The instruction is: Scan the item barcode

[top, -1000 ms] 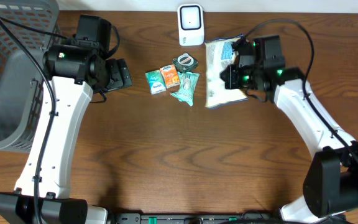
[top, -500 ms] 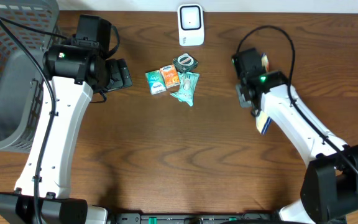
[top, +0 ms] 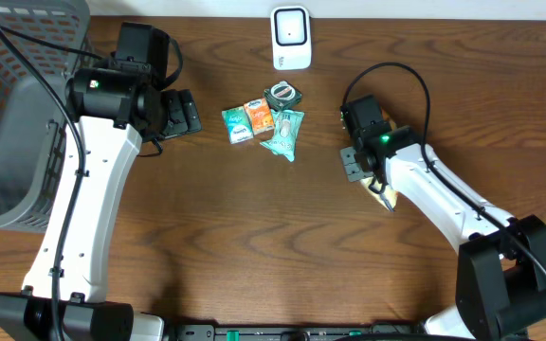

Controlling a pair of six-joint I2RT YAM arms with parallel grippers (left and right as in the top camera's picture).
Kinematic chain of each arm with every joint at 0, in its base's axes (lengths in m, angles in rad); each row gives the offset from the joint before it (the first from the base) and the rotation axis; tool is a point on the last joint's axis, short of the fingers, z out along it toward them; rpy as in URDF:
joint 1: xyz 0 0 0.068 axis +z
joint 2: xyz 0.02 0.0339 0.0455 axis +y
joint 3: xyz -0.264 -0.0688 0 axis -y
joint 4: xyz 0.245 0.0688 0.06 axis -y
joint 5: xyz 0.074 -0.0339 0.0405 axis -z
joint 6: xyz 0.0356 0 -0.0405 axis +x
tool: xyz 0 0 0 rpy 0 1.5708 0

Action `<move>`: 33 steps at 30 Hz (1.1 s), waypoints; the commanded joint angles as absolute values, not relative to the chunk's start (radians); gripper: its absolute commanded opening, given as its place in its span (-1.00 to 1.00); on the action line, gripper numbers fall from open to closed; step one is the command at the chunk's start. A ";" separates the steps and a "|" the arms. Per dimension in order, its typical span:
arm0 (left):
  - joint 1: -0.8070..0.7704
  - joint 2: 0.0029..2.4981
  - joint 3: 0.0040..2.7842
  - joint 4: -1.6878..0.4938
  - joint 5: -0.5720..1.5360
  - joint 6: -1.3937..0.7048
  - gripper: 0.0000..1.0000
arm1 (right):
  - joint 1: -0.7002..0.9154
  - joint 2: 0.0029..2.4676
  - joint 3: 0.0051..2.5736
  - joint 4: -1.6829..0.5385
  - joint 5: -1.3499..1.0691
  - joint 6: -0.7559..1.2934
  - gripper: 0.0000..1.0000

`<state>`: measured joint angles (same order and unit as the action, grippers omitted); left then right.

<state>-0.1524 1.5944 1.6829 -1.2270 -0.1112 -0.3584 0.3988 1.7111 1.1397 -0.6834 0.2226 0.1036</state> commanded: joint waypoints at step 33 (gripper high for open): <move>-0.150 1.588 1.692 -1.230 -0.124 -0.348 0.95 | 0.110 1.707 1.414 -0.805 -0.010 0.157 0.98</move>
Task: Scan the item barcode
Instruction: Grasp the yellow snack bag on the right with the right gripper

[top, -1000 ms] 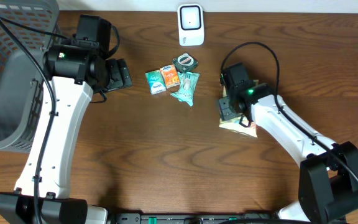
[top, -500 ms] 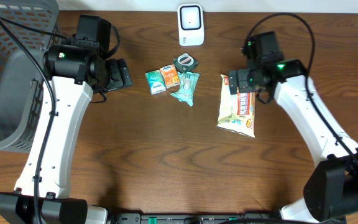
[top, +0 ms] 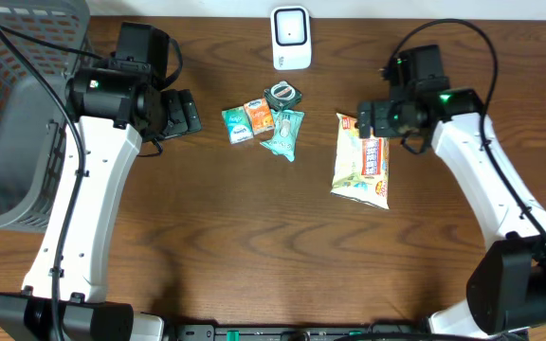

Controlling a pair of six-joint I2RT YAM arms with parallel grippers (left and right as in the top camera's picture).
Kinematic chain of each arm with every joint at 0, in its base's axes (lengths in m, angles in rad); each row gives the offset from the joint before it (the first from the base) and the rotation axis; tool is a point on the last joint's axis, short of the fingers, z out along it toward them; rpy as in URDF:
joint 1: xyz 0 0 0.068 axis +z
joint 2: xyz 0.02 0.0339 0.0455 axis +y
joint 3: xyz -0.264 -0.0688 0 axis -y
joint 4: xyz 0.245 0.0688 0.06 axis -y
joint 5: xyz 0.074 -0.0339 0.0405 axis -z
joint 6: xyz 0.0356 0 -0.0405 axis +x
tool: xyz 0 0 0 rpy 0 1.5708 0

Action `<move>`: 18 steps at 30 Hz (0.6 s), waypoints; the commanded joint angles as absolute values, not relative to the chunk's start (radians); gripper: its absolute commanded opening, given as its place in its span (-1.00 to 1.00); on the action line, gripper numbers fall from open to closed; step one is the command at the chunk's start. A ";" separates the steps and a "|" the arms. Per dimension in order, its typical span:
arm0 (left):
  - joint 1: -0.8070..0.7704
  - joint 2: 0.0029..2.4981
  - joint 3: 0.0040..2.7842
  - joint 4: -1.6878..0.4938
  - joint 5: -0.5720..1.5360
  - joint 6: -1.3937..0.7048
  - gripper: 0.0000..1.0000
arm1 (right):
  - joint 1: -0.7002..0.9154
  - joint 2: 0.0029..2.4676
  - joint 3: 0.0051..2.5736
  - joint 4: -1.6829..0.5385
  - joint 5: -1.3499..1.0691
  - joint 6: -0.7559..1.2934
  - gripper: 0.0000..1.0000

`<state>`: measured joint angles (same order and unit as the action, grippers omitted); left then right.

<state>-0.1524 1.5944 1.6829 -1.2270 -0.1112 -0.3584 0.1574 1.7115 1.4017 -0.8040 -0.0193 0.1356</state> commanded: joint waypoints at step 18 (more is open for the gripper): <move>-0.150 1.588 1.692 -1.230 -0.124 -0.348 0.96 | 0.068 1.708 1.166 -0.645 -0.184 0.184 0.81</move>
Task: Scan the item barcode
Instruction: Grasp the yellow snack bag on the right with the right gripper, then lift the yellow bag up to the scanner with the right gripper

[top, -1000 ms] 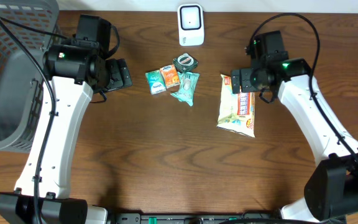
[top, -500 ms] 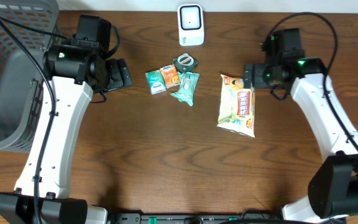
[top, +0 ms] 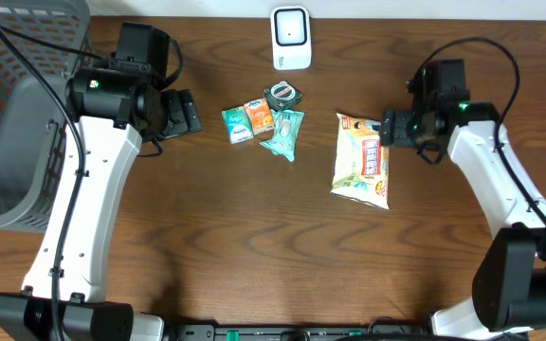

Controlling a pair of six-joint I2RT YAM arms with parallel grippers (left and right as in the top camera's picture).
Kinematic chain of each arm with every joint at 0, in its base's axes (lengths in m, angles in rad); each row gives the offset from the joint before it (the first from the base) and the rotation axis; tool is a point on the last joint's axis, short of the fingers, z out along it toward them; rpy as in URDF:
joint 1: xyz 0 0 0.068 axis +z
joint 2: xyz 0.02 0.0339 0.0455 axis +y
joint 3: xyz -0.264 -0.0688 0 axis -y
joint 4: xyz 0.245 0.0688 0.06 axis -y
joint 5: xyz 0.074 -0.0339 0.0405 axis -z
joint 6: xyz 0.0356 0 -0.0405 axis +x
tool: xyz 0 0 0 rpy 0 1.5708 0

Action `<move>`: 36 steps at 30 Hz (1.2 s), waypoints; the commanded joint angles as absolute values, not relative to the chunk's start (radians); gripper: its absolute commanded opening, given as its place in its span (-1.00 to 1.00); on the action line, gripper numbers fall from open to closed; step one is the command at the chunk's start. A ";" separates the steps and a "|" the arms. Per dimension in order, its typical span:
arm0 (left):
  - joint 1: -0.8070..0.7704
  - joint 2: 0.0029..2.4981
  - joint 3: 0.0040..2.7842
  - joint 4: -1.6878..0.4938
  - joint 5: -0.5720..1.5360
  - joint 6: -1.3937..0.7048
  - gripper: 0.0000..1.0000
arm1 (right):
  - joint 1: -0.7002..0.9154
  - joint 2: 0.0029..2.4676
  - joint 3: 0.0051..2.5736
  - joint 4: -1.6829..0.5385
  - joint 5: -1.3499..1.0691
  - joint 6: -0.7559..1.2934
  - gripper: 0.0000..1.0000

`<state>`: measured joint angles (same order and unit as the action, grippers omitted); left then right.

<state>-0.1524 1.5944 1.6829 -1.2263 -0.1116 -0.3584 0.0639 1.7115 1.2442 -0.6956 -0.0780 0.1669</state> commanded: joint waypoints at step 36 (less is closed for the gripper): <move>-0.150 1.588 1.692 -1.230 -0.124 -0.348 0.96 | 0.152 1.765 1.455 -0.622 -0.239 0.133 -0.98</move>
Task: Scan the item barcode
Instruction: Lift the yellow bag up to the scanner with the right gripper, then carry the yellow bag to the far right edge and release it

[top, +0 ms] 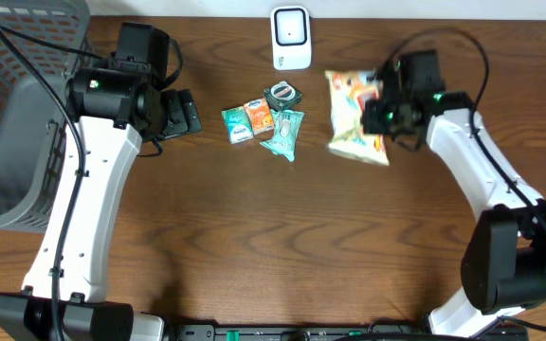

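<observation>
A white barcode scanner [291, 38] stands at the far middle edge of the table. To its right, a yellow and white snack bag [352, 114] appears motion-blurred, with its top end toward the scanner. My right gripper [381, 114] is shut on the bag's right edge. My left gripper [186, 112] hovers left of the small items, open with nothing in it.
A cluster of small items lies in front of the scanner: a green packet [237, 124], an orange packet [259, 116], a teal wrapper [284, 133] and a round roll [282, 94]. A grey mesh basket [8, 114] fills the far left.
The snack bag lay flat on the table with my right gripper at its upper right corner. Now the gripper holds it, farther back and left, close to the scanner. The left arm is unchanged.
At first my right gripper hung low over the table with the bag mostly hidden under the arm. Then the bag lay flat in plain sight with the gripper at its top edge, then at its top right corner. Now the bag is gripped beside the scanner.
</observation>
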Controlling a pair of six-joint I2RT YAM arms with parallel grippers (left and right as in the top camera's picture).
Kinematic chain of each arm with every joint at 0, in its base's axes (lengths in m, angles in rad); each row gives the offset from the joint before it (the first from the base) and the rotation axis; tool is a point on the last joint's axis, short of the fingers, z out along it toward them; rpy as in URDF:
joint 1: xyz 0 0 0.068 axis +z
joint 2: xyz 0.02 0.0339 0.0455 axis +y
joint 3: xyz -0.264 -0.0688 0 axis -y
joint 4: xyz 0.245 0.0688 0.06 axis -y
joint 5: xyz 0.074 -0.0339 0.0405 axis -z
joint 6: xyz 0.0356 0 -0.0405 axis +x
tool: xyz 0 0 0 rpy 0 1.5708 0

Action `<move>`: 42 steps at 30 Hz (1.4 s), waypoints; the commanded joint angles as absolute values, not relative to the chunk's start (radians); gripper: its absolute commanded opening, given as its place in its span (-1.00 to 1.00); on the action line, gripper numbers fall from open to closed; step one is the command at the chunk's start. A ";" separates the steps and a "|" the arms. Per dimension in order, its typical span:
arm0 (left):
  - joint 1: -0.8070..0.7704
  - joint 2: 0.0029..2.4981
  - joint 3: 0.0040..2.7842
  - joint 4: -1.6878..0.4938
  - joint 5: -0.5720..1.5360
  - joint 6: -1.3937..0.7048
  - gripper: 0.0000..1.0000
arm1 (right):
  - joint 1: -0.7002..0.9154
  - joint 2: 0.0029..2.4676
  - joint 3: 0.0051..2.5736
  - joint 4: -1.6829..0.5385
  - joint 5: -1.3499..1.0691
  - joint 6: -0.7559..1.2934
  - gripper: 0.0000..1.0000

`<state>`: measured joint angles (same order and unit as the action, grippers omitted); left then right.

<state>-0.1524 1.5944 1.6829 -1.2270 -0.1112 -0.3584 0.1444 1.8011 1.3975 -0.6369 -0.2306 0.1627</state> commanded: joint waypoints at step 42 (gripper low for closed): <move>-0.150 1.588 1.692 -1.230 -0.124 -0.349 0.95 | 0.309 2.504 2.294 -0.244 -0.112 0.204 -0.98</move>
<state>-0.1524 1.5944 1.6825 -1.2270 -0.1112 -0.3584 0.2977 2.5126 2.2768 -0.2340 -0.1318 0.2108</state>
